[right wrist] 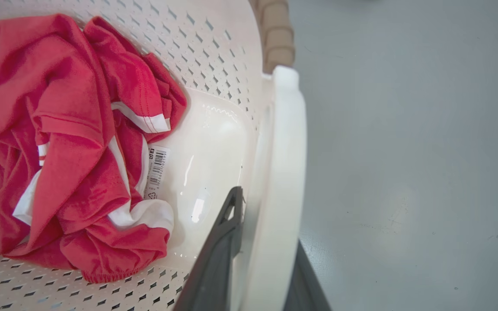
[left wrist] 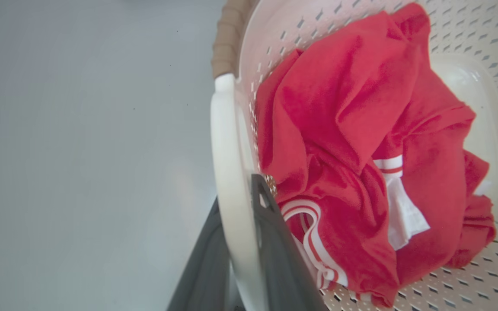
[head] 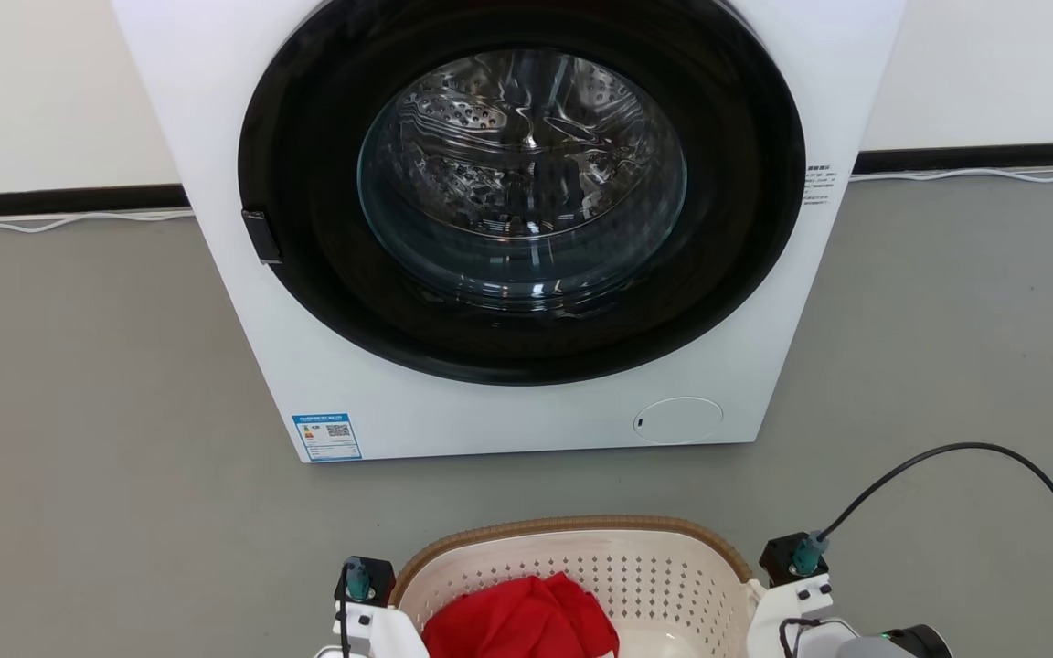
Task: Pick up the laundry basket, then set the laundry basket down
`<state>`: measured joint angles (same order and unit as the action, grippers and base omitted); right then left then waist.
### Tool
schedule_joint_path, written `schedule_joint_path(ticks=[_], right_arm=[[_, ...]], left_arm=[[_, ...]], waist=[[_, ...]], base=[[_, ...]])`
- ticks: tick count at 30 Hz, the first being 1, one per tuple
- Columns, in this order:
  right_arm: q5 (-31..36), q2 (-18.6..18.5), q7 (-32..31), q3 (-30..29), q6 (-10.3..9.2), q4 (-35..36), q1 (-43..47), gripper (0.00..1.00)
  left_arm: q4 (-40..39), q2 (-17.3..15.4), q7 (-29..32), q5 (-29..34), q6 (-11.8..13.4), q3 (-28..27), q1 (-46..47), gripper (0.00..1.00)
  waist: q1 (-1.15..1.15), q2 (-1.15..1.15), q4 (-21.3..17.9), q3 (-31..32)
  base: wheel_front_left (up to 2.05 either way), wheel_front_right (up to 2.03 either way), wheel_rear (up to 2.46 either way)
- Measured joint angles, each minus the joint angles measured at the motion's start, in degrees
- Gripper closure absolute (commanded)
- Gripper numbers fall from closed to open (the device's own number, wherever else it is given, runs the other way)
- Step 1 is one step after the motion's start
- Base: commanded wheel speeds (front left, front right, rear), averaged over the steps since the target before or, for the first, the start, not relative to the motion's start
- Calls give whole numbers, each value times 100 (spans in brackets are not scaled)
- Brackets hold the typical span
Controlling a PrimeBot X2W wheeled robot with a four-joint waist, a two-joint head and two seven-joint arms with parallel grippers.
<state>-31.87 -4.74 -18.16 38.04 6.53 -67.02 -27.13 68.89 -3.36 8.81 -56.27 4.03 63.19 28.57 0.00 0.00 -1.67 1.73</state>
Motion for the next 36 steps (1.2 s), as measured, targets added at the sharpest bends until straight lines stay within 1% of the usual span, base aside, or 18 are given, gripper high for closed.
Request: schedule_joint_path(ticks=[15,24,31,36], right_arm=[[-115,0,13,107,0,-32,-3,100],[-123,5,59,110,0,-71,-8,100],[-123,9,266,119,0,-63,-21,100],[-124,21,508,62,0,-60,-174,100]], left_arm=[[49,3,-76,-234,2,178,4,100],[46,10,-89,-363,52,282,22,100],[107,11,-256,-386,59,368,124,100],[243,36,-436,-383,59,385,393,100]], waist=[[0,0,-45,-1],[0,0,-30,-23],[0,0,-16,-246],[0,0,-11,-546]], base=[[0,0,0],[0,0,0],[0,0,0],[0,0,0]])
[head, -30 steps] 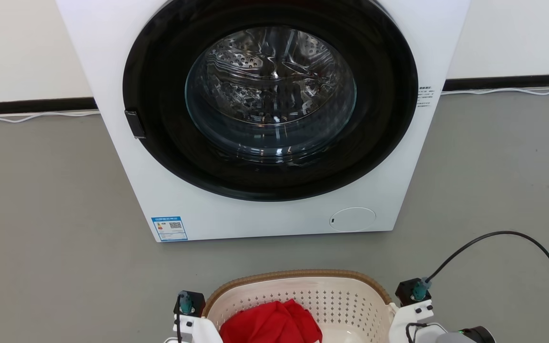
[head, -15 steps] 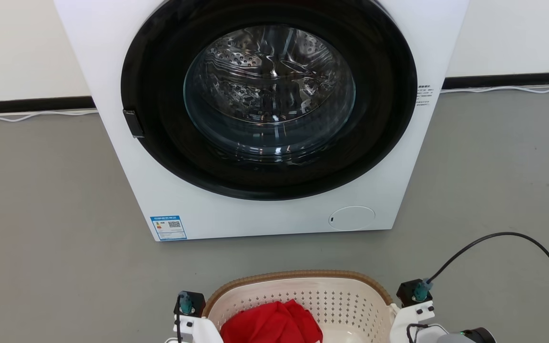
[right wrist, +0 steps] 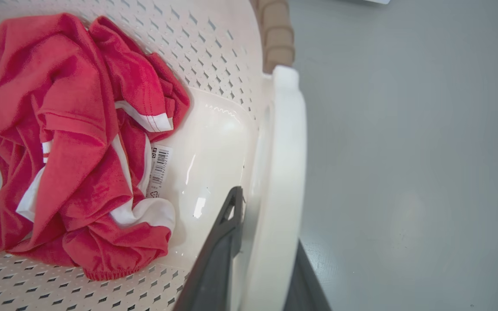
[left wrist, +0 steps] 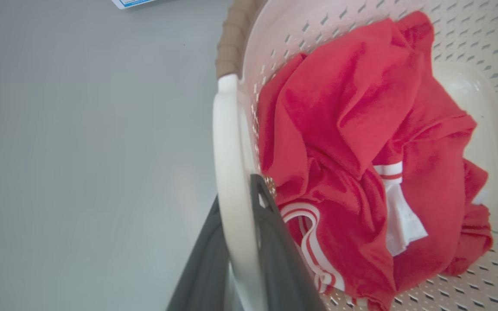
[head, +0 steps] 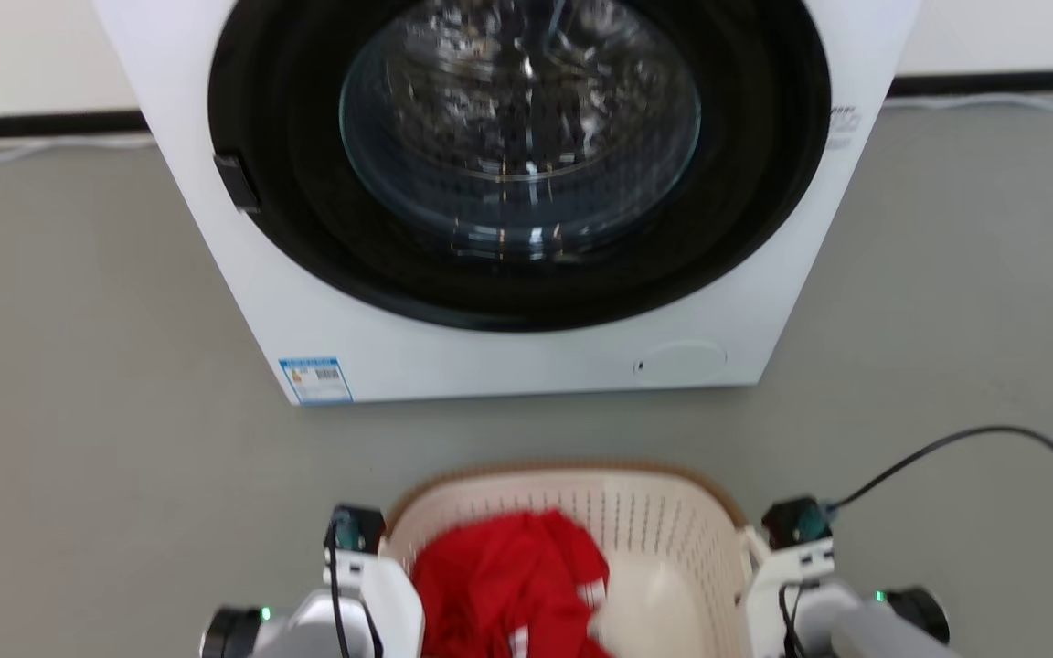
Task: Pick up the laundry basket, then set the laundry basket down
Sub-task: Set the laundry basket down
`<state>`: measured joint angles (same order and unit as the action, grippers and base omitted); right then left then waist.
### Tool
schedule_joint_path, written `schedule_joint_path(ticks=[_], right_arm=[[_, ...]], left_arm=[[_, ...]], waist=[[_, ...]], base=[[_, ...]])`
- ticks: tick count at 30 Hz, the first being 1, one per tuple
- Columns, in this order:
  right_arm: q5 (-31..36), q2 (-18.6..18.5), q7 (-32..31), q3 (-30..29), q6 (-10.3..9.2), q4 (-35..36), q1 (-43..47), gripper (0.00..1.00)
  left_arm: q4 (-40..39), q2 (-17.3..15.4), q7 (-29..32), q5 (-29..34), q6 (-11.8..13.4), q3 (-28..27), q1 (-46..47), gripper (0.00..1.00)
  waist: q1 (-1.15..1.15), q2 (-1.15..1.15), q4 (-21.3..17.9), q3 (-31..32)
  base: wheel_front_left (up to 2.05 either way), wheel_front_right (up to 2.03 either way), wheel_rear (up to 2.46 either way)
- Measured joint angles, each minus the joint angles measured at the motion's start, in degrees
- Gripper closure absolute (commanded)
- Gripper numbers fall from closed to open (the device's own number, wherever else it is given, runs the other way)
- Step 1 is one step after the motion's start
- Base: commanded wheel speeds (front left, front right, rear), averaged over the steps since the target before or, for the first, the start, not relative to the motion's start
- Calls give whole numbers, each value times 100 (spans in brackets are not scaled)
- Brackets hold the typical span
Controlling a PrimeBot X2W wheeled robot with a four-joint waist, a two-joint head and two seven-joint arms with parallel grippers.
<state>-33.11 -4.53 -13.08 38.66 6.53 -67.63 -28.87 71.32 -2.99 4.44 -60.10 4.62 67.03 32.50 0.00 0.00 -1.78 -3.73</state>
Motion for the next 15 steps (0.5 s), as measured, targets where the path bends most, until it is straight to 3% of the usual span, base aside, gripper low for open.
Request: schedule_joint_path(ticks=[15], right_arm=[[-141,5,1124,-126,1,8,-1276,100]], left_arm=[[211,-144,-825,19,59,-193,1389,100]], waist=[[0,0,-17,-1527]], base=[[0,0,0]])
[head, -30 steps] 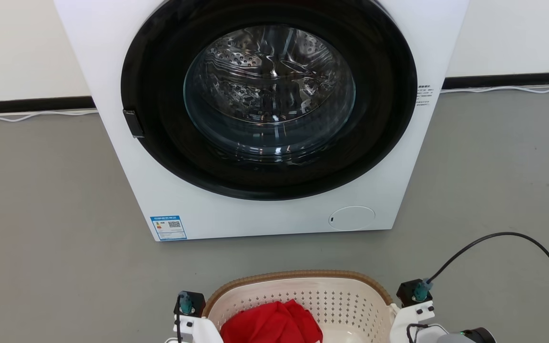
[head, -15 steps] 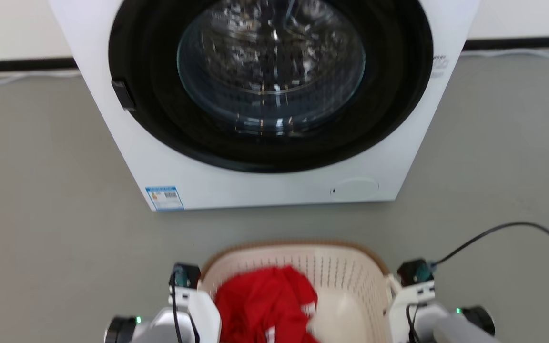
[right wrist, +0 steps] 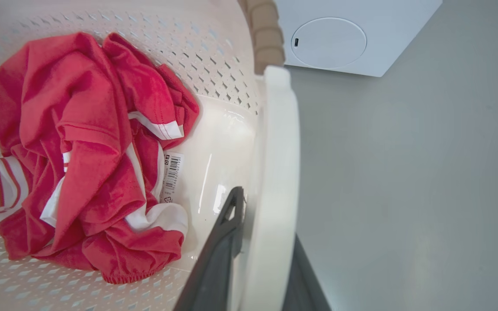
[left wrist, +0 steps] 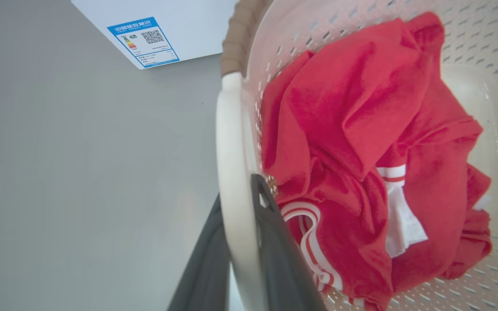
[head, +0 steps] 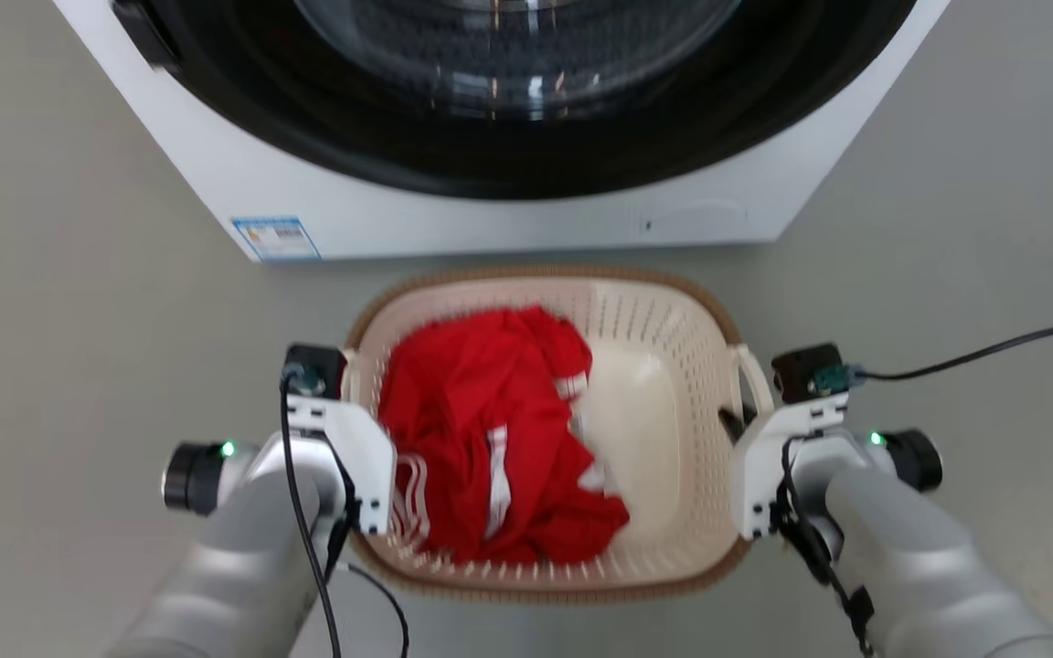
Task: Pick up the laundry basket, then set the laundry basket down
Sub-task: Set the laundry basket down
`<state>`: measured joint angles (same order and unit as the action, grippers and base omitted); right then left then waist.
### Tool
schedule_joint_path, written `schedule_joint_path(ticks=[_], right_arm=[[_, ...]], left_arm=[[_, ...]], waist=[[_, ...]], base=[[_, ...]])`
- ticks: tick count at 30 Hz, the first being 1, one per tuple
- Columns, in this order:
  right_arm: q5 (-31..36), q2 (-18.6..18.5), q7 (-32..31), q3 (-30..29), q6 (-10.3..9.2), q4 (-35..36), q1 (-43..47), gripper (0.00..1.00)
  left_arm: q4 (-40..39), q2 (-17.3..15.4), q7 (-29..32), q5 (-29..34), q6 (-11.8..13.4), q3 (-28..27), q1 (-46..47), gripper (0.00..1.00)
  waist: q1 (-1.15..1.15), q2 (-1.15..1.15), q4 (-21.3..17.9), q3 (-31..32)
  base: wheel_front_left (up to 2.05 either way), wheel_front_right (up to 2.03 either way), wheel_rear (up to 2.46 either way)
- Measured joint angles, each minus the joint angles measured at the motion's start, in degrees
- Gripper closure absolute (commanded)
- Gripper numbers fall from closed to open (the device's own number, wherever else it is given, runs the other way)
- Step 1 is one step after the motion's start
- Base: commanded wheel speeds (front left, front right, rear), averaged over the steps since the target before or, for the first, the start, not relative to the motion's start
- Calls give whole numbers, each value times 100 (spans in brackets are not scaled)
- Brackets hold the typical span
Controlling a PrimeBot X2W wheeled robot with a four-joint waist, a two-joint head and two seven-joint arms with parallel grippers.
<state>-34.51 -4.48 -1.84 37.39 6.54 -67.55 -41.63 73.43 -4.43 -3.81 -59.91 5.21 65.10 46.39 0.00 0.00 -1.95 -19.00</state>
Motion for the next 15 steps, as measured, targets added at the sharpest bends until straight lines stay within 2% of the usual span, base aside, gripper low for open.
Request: schedule_joint_path(ticks=[15], right_arm=[[168,71,723,-205,9,-578,-1048,100]], left_arm=[[18,-65,-479,149,31,15,939,100]], waist=[[0,0,162,-1473]], base=[[0,0,0]])
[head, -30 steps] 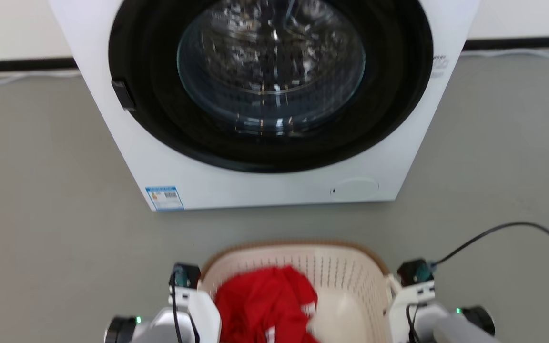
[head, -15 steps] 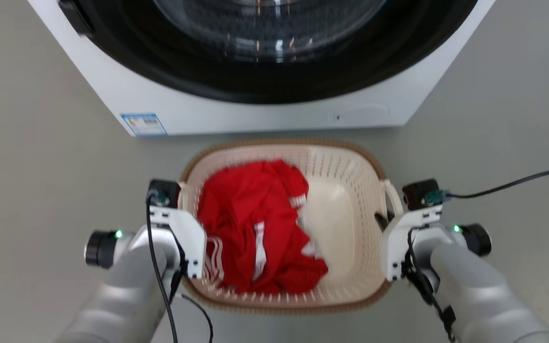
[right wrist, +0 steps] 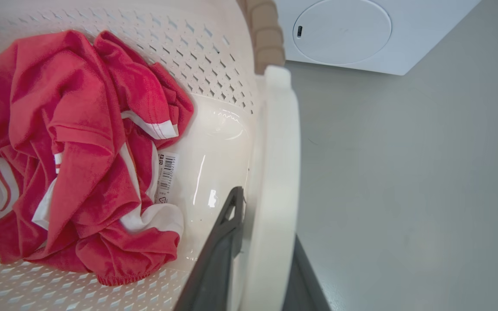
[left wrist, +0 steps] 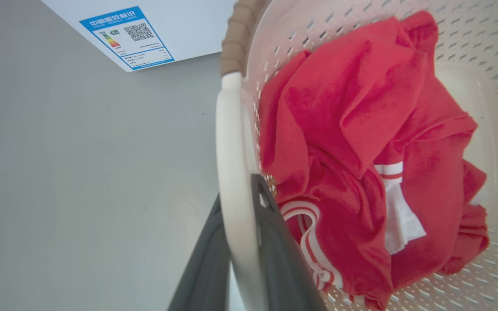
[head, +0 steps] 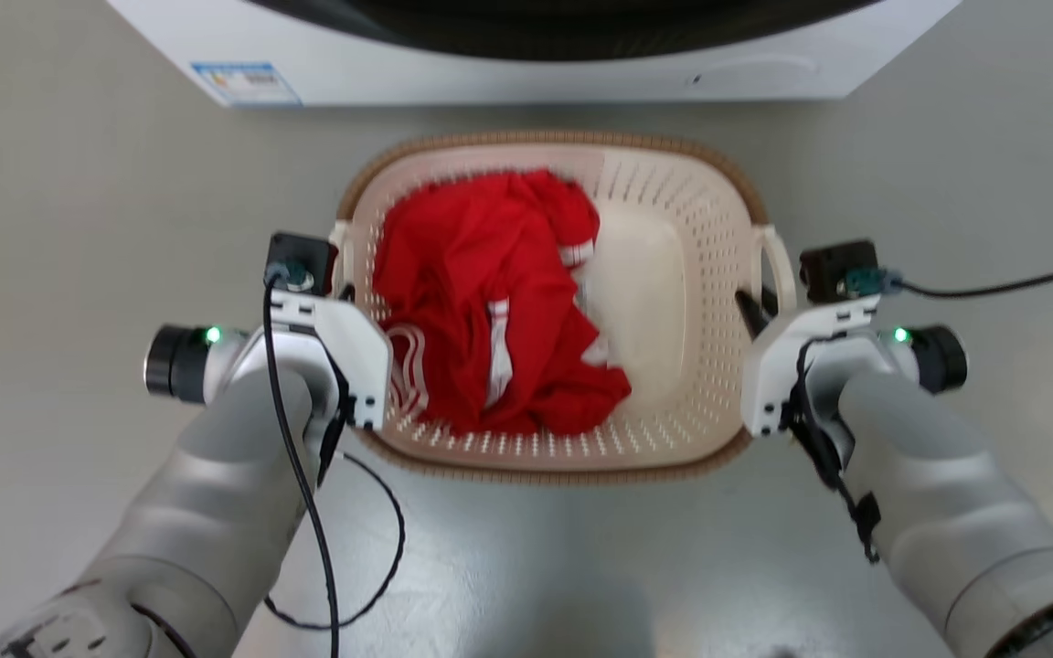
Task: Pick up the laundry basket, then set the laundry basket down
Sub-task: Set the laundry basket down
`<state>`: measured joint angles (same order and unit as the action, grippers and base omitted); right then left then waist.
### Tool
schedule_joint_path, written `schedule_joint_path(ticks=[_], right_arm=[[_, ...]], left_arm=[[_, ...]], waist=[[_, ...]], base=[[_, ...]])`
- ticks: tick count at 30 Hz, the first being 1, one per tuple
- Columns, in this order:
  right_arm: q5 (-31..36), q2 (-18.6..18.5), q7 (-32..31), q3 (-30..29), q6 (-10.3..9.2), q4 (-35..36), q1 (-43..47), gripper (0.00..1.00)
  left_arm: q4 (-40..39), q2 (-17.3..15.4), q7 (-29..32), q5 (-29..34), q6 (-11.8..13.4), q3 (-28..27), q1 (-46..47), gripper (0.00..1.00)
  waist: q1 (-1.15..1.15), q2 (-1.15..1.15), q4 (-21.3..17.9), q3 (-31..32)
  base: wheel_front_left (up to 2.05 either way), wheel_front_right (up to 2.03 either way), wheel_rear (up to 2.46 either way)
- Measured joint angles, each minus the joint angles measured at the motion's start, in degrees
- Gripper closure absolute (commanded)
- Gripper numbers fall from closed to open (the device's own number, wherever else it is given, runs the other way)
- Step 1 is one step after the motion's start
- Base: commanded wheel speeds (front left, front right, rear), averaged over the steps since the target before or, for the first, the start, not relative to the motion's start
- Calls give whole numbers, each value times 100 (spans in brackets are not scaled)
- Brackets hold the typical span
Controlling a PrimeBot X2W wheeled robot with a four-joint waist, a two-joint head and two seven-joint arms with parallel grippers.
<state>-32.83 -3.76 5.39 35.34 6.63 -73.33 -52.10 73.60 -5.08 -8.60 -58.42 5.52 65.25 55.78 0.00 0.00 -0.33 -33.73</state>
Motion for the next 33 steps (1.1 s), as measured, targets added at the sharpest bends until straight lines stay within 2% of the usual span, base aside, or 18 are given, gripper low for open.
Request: schedule_joint_path(ticks=[15,33], right_arm=[[628,-22,193,-542,0,-116,-846,100],[878,-40,265,-765,0,-114,-1052,100]], left_arm=[[26,-12,-211,10,0,-55,834,100],[40,-10,-327,52,-1,-47,1093,100]], waist=[[0,0,184,-1191],[0,0,199,-1657]], base=[[0,0,0],[0,0,0]])
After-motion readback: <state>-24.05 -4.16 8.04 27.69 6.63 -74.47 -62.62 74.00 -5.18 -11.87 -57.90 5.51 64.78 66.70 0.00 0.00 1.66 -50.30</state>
